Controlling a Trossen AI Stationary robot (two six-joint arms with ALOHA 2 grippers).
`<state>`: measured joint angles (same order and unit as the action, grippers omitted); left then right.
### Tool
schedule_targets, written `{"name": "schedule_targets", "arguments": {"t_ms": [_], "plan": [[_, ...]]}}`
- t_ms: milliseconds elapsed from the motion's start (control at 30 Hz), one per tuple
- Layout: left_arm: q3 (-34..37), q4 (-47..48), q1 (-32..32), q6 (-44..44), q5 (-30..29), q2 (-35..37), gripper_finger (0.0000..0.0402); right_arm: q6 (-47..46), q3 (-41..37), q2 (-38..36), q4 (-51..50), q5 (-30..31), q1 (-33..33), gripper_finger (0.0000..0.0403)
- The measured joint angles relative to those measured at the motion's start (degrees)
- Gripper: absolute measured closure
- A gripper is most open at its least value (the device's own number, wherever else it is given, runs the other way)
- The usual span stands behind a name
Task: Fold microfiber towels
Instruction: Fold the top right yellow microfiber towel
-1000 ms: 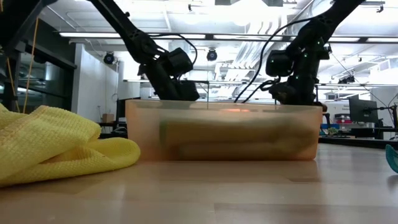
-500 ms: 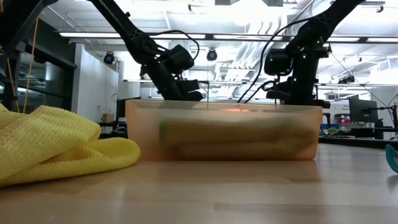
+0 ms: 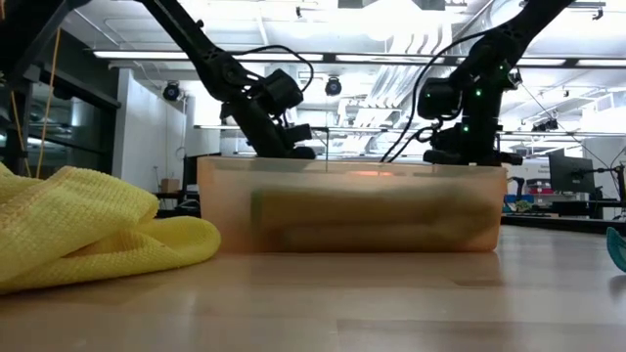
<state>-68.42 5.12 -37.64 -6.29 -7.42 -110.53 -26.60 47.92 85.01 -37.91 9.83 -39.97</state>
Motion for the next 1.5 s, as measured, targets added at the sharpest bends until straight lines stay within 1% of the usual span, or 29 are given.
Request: {"name": "schedule_targets", "arguments": {"t_ms": [67,167,200,267,333,367,433,500,567,600,700,833,933,1100,1200,1267,1400,1500], "plan": [[-1.09,2.94,-0.68,-0.86,-0.69,0.79,0.0282,1.78,0.0,-0.41,-0.55,-1.56,-0.52,0.0175],[-3.48,5.4,-1.38,-1.45,-0.12,2.54,0.0257,4.55,-0.02,-2.22,-2.35,-3.91,-0.67,0.0162],[-3.78,5.94,-1.75,-1.46,1.59,3.26,0.0251,5.34,-0.02,-3.07,-3.33,-4.71,-0.51,0.0161],[-3.83,5.72,-2.61,-1.46,7.94,4.37,0.024,7.49,-0.56,-4.86,-4.86,-6.37,-0.39,0.016],[-3.84,5.12,-2.95,-1.46,13.52,4.51,0.0234,7.04,-2.96,-7.39,-5.07,-8.01,-0.5,0.016],[-3.8,5.35,-3.0,-1.46,14.99,4.51,0.0233,5.58,-4.78,-8.85,-4.33,-9.33,-0.93,0.016],[-3.45,5.43,-3.18,-1.46,15.59,4.34,0.0232,0.7,-9.12,-12.08,-0.59,-13.14,-2.31,0.016],[-2.93,5.33,-3.04,-1.42,15.89,4.03,0.0232,-6.4,-13.24,-14.75,4.67,-16.78,-3.07,0.016],[-2.71,5.76,-2.75,-1.44,15.94,3.93,0.0232,-12.92,-16.52,-16.54,8.98,-18.26,-3.16,0.016],[-2.73,5.41,-2.62,-1.44,15.94,3.92,0.0232,-15.68,-17.77,-16.97,10.93,-18.29,-3.01,0.016],[-2.78,4.84,-2.29,-0.98,16.0,3.95,0.0232,-23.78,-20.58,-16.91,16.08,-15.7,-2.21,0.016],[-2.78,3.94,-2.0,1.76,16.15,3.95,0.0232,-32.86,-22.67,-14.77,24.86,-13.03,-1.31,0.016],[-2.78,3.68,-1.96,3.08,16.12,3.95,0.0232,-36.59,-22.68,-11.19,26.76,-11.09,-1.12,0.016],[-2.78,3.61,-1.89,4.36,15.98,3.95,0.0232,-40.34,-21.67,-5.83,31.7,-11.35,-0.6,0.0161],[-2.78,3.63,-1.88,4.45,15.93,3.95,0.0232,-41.12,-20.73,-4.71,32.16,-9.84,0.15,0.018],[-2.78,3.61,-1.9,4.13,15.56,3.95,0.0232,-41.5,-20.43,-4.48,31.89,-9.15,0.48,0.0206],[-2.78,3.61,-2.47,4.94,15.32,3.95,0.0232,-39.39,-20.31,-4.37,30.0,-7.56,0.65,0.0281],[-2.78,3.66,-2.54,5.26,15.33,3.95,0.0232,-34.21,-20.63,-4.73,27.18,-6.93,0.64,0.0352]]}}
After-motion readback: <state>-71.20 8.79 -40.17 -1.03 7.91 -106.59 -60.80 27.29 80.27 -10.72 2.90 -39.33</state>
